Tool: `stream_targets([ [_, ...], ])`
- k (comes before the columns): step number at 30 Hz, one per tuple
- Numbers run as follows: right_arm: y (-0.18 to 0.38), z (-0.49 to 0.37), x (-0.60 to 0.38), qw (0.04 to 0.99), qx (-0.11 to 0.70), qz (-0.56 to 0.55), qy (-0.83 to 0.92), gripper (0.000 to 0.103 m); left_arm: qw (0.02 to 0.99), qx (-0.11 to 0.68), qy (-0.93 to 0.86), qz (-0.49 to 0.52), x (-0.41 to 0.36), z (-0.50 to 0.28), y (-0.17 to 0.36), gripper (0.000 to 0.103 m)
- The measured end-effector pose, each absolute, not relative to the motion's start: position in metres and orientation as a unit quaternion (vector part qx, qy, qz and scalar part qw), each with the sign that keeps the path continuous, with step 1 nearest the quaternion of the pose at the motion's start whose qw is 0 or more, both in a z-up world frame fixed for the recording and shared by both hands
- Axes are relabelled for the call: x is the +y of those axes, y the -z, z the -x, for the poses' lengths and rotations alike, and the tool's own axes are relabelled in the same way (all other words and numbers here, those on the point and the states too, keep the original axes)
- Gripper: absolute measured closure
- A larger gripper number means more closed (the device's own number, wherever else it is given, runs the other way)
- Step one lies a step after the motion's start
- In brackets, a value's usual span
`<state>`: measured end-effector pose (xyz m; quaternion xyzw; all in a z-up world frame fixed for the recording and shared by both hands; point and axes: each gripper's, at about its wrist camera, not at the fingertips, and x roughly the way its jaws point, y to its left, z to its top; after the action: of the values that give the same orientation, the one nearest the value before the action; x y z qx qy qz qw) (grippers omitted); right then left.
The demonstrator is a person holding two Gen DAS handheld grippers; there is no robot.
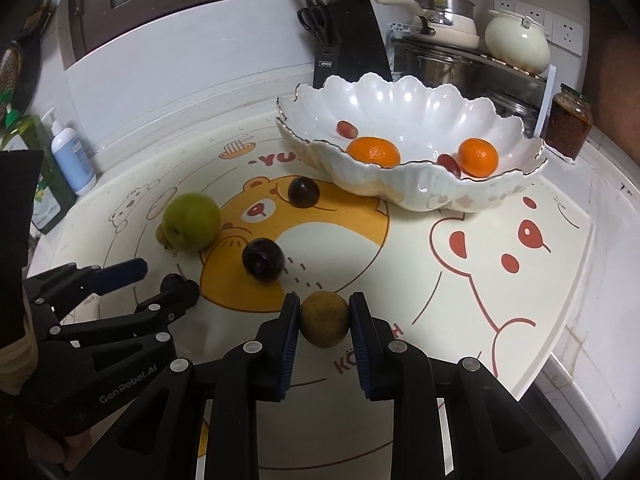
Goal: Organize fruits
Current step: 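Grasp a small brown round fruit with the right tool while the left grasps a black plum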
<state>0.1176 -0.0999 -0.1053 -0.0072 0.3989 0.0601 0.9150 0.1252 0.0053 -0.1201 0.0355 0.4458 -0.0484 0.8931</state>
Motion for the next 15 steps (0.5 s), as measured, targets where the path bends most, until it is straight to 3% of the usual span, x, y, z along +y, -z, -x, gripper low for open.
stream_targets([
  [2,0.1055,-0.1185,-0.1010,0.915,0.399,0.005,-0.059,0.076,0.893,0.446,0.052,-0.028,0.0059,-0.1255,0.1205,0.068],
  [9,0.1048,-0.1174,-0.1023,0.916,0.397,0.002,-0.059,0.076,0.894,0.443,0.058,-0.027,0.0025,-0.1214,0.1209,0.080],
  [15,0.1014,-0.1168,-0.1043,0.918,0.393,0.001,-0.056,0.076,0.894,0.444,0.059,-0.028,0.0006,-0.1205,0.1188,0.082],
])
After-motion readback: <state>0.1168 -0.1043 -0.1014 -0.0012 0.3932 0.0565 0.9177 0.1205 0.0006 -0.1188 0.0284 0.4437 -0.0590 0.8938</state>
